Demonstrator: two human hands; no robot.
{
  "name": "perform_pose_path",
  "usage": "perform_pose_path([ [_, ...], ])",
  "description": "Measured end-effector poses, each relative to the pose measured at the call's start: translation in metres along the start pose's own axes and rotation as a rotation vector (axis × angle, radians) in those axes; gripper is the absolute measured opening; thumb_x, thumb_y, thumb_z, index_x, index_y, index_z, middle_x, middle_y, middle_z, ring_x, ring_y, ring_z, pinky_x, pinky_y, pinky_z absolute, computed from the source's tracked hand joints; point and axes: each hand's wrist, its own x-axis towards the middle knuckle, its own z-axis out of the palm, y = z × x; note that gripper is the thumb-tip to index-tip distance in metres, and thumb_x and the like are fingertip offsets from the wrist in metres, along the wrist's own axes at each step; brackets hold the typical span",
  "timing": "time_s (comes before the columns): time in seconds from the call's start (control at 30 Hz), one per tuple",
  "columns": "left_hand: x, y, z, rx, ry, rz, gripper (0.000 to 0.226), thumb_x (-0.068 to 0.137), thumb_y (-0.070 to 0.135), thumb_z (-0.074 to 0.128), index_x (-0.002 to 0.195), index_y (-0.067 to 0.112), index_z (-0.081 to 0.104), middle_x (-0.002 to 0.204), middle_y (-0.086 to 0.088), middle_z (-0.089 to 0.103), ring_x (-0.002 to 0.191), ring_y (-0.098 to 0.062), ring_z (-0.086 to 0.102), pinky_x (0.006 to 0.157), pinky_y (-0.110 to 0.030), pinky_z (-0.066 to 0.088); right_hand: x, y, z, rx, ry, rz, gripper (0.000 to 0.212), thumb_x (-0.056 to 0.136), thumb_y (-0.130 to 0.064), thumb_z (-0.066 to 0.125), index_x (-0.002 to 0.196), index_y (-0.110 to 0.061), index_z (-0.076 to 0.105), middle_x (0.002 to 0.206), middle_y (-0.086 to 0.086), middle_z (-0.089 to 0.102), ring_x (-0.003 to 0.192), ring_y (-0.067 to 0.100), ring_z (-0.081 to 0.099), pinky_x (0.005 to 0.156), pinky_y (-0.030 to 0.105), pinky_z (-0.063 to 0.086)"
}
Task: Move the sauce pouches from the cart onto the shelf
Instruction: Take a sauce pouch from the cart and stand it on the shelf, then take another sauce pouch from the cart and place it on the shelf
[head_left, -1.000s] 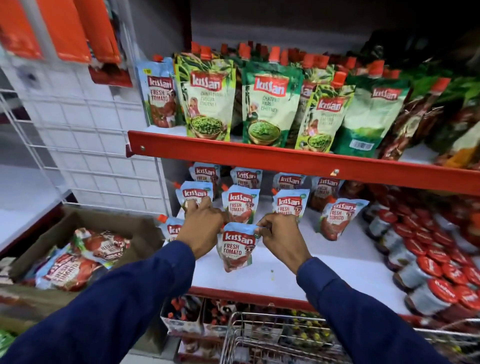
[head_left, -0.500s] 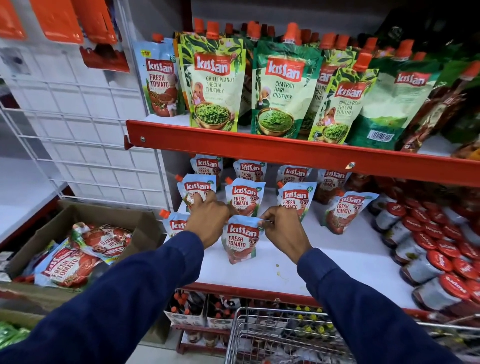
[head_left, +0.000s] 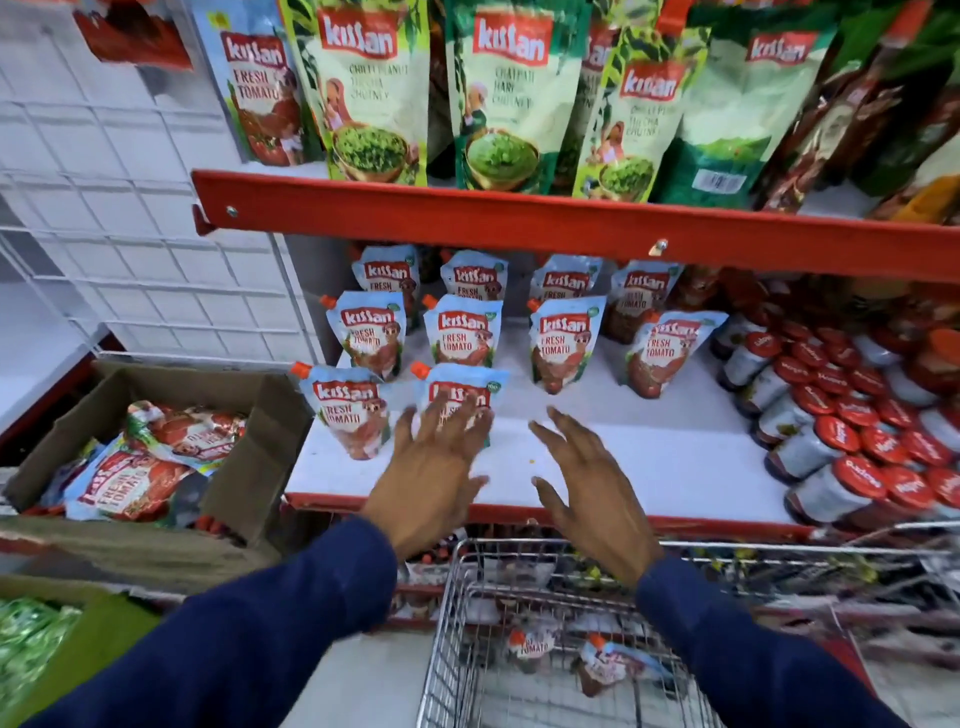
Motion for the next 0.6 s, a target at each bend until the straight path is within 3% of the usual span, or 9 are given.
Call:
perform_pose_path([
  [0.17,-0.055,0.052,0.09,-0.106,-0.326,0.088,0.072,0.099,0.04,0.044,0.155,0.017,0.007,0.167,-0.005,0.0,0.153,-0.03,-0.006,0.123,-0.054,0.008,-0.094,0.034,0.034,-0.094,-0.213,0.046,0.062,0.093,-0.036,0.056,0.149,-0.026,0.033,0.159,-0.002,0.029,0.145,0.021,0.026,0.119,0.033,0.016],
  [0.23,-0.071,0.067,0.126,-0.173,-0.437,0.089,0.069,0.098,0.033,0.046,0.155,0.014,0.012,0.166,-0.007,0.008,0.153,-0.03,0.003,0.124,-0.047,0.012,-0.121,0.049,0.051,-0.095,-0.345,0.101,0.057,0.095,-0.038,0.05,0.148,-0.026,0.033,0.157,-0.005,0.031,0.146,0.019,0.024,0.118,0.031,0.014],
  [0.3,-0.081,0.077,0.16,-0.223,-0.501,0.055,0.066,0.098,0.029,0.048,0.154,0.014,0.018,0.165,-0.008,0.017,0.151,-0.03,0.013,0.122,-0.043,0.019,-0.137,0.061,0.07,-0.097,-0.416,0.158,0.053,0.095,-0.036,0.047,0.146,-0.025,0.037,0.153,-0.003,0.041,0.142,0.019,0.031,0.117,0.034,0.026],
  [0.47,-0.085,0.099,0.222,-0.316,-0.582,-0.115,0.067,0.094,0.027,0.055,0.152,0.011,0.025,0.161,-0.011,0.029,0.145,-0.034,0.031,0.118,-0.042,0.032,-0.147,0.082,0.104,-0.092,-0.47,0.257,0.042,0.094,-0.023,0.049,0.135,-0.017,0.051,0.13,0.008,0.061,0.12,0.026,0.054,0.092,0.035,0.047],
  [0.6,-0.076,0.107,0.246,-0.389,-0.522,-0.244,0.054,0.09,0.021,0.061,0.14,0.009,0.043,0.139,-0.016,0.055,0.12,-0.035,0.057,0.098,-0.045,0.051,-0.132,0.093,0.124,-0.166,-0.498,0.256,0.025,0.088,-0.013,0.056,0.111,-0.017,0.064,0.098,0.009,0.073,0.089,0.028,0.066,0.067,0.031,0.047],
])
